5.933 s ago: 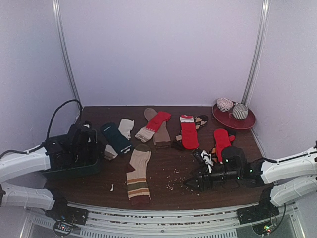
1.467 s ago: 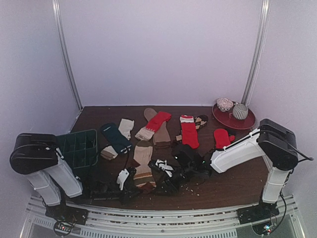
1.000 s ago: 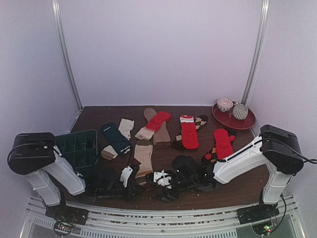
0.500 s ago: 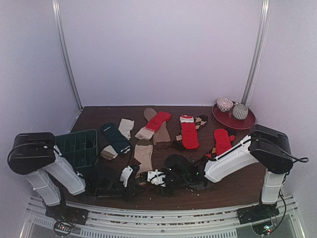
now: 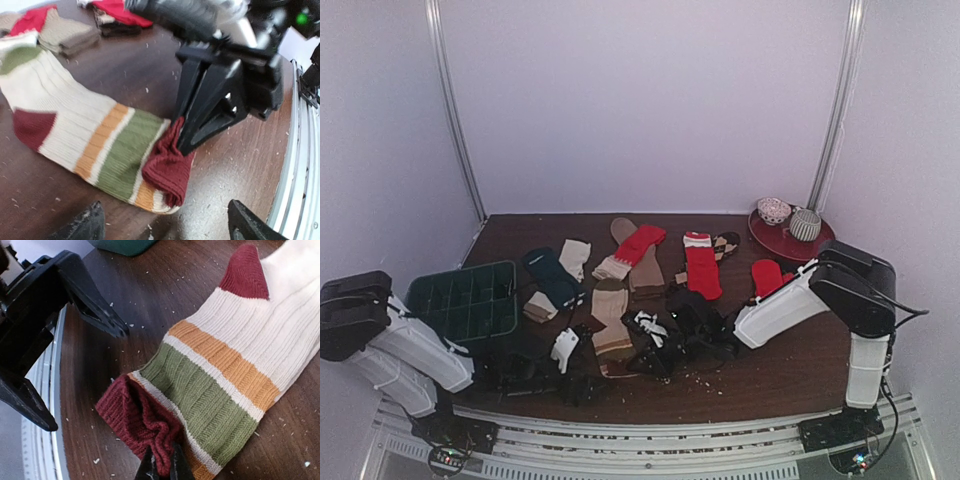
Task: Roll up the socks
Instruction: Roll a pair of socks at the center of the board.
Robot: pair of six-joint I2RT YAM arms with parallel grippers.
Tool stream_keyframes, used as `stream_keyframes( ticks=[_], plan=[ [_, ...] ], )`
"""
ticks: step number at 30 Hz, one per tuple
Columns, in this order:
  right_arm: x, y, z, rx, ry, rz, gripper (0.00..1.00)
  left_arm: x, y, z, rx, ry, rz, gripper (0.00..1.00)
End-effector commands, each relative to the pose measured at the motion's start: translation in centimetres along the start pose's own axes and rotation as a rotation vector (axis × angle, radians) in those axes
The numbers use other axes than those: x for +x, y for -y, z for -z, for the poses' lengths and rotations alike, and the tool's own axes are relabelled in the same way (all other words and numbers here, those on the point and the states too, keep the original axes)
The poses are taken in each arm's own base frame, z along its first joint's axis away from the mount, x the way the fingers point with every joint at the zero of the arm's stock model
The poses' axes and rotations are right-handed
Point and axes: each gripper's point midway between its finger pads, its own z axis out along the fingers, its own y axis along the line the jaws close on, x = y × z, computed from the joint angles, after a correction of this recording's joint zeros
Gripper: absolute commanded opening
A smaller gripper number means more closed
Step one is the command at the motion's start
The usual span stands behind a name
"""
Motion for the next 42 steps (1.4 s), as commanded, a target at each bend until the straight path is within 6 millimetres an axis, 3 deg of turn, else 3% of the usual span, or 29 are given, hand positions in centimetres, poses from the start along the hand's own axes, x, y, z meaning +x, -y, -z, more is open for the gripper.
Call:
stream_keyframes(
  ticks=[1, 7, 12, 14, 23, 32, 34, 42],
  plan=[
    [5.6, -0.3, -0.5, -0.09, -0.156, -0.384, 0.0, -2.9, -0.6, 1.8, -0.037, 0.149, -0.144, 0.88],
    [5.7, -0.9, -0.3, -0.122, -0.197, -0.445, 0.0, -4.4, -0.1, 1.1, -0.039, 0.233, -0.298, 0.9],
    [6.1, -0.8, -0.1, -0.096, -0.239, -0.399, 0.0, -4.1, 1.2, -0.2, 0.037, 0.261, -0.315, 0.88],
    [6.0, -0.8, 0.0, -0.093, -0.246, -0.376, 0.0, -5.0, 2.1, -1.1, 0.075, 0.283, -0.308, 0.86],
    [5.5, -0.7, 0.0, -0.079, -0.288, -0.292, 0.01, -4.1, 2.8, -2.0, 0.132, 0.241, -0.273, 0.46],
    [4.3, -1.0, 0.0, -0.092, -0.293, -0.214, 0.01, -2.0, 1.2, -1.5, 0.091, 0.189, -0.179, 0.51],
    [4.1, -1.0, -0.1, -0.098, -0.297, -0.193, 0.01, -0.6, 0.5, -1.2, 0.077, 0.154, -0.169, 0.51],
    [2.7, -1.3, 0.1, -0.104, -0.295, -0.128, 0.02, -0.4, 0.7, -1.2, 0.104, 0.168, -0.148, 0.52]
  ],
)
